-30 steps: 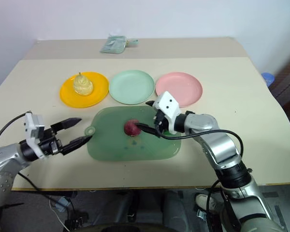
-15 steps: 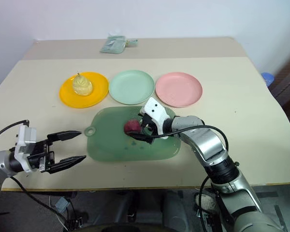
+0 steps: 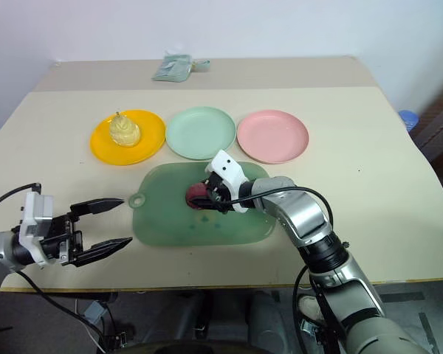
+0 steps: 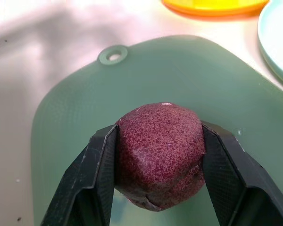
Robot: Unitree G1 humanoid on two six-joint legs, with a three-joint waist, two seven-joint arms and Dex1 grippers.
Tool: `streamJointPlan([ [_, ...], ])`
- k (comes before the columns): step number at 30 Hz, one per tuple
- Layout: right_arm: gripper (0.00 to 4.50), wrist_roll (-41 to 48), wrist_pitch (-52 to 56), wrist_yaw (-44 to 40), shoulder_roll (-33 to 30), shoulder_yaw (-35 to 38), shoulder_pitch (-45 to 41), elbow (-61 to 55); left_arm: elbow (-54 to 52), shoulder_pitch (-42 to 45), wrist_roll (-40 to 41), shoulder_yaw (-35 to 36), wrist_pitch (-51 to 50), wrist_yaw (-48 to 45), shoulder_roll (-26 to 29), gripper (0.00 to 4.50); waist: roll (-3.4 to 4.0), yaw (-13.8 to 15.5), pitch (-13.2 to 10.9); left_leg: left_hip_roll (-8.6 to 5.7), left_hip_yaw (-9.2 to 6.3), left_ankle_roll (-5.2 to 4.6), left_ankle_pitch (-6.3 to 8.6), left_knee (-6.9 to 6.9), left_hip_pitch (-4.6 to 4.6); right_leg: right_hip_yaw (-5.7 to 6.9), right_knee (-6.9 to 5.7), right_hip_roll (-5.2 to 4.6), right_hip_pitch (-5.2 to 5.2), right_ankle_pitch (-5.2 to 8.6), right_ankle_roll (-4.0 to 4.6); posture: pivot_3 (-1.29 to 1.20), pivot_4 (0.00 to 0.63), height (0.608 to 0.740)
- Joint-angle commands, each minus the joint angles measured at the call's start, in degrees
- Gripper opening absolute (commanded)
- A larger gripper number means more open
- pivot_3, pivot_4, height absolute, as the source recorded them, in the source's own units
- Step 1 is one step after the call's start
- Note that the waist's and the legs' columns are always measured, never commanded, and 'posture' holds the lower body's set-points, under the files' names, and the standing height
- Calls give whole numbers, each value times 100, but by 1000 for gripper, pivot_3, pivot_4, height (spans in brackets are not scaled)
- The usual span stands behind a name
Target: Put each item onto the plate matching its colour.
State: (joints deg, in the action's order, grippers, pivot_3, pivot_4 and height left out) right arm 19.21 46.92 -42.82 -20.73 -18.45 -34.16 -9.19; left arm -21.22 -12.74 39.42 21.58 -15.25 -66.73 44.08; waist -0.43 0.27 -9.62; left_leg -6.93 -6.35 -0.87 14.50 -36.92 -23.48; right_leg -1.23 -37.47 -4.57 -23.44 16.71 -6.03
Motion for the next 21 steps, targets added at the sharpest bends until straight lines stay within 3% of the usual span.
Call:
streamJointPlan([
  [1, 2321, 409, -13, 192, 278, 829, -525, -18, -322, 95, 170, 74, -81, 397, -193, 4500, 3, 1, -2, -1, 0, 0, 0, 0, 0, -1, 0, -1, 1, 0, 0, 0, 150, 740],
  [7, 2321, 51, -1163, 901, 344, 1828, -1678, 1789, -420, 362, 119, -160, -182, 963, -634, 4500, 5, 19, -2, -2, 1, 2, -1, -2, 4, 0, -3, 1, 2, -1, 0, 0, 150, 740],
  [10, 2321, -399, -2546, 1228, 182, 2120, -2397, 3754, -435, 649, 32, -325, -208, 1526, -989, 4500, 3, 17, 0, -4, 3, 25, -15, -2, 6, 1, -2, -1, 2, -2, 1, 0, 150, 740],
  [15, 2321, -808, -4180, 1425, 164, 2268, -3212, 6357, -574, 1000, -50, -560, -238, 2250, -1431, 4500, 3, -77, -1, -3, 8, 34, -22, 4, 5, -2, -7, -1, 7, -2, 0, 0, 150, 740],
  [21, 2321, -1028, -4934, 1766, 288, 2483, -3543, 7928, -980, 1010, -56, -808, -407, 2551, -1483, 4500, 4, -184, -1, 2, 13, 40, -27, 14, 4, -6, -11, 3, 8, -1, 1, 0, 150, 740],
])
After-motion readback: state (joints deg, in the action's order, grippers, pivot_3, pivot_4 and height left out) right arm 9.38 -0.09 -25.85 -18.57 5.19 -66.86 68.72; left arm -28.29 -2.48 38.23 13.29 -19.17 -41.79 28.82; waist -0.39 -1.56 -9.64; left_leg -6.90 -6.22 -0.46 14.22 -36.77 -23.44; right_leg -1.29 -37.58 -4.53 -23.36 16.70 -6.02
